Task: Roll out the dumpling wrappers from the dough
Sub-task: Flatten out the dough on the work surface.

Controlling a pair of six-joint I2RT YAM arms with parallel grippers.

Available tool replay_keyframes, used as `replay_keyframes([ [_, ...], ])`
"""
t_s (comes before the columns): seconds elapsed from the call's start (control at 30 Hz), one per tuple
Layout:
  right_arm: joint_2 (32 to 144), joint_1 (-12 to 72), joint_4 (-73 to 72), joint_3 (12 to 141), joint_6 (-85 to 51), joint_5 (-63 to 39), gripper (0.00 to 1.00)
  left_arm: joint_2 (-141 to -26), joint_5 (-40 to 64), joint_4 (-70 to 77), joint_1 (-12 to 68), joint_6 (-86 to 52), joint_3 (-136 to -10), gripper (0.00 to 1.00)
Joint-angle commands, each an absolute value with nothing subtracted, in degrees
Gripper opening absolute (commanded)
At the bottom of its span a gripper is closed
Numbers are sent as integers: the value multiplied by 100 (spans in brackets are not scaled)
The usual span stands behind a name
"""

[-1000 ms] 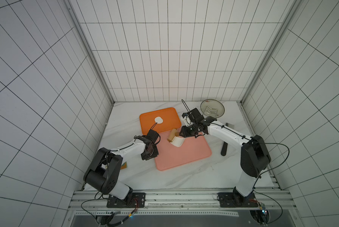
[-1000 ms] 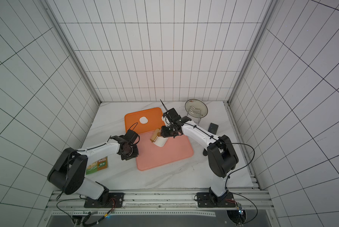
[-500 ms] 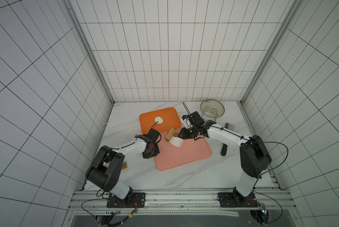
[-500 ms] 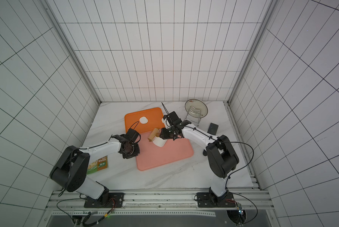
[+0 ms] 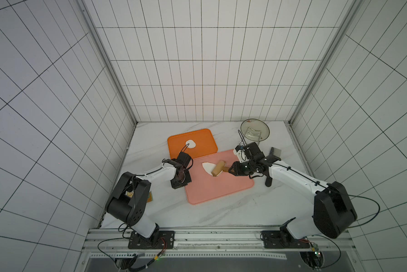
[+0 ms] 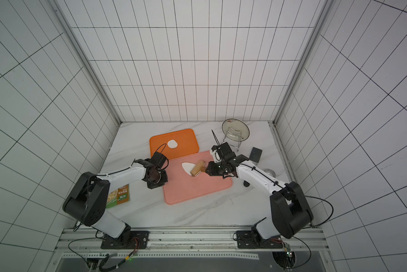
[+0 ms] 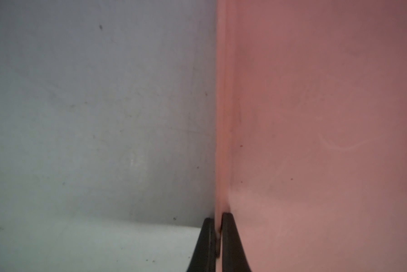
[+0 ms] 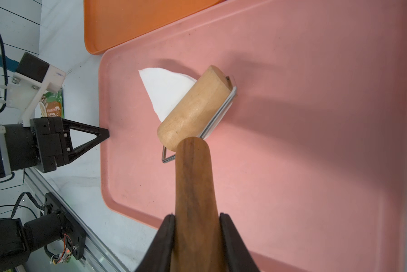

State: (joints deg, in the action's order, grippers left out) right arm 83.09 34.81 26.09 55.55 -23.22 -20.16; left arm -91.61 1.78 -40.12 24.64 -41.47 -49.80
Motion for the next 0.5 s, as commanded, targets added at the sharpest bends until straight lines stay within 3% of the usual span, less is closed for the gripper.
replay_keyframes([
  [0.0, 8272, 3242, 3606, 5105, -2390, -1241, 0, -9536, 26, -3812, 2435, -4105, -4852, 6],
  [0.47, 7981, 3157, 3941, 5168, -2193, -993, 0, -9517, 8, -3840, 2426, -4052, -4904, 3],
])
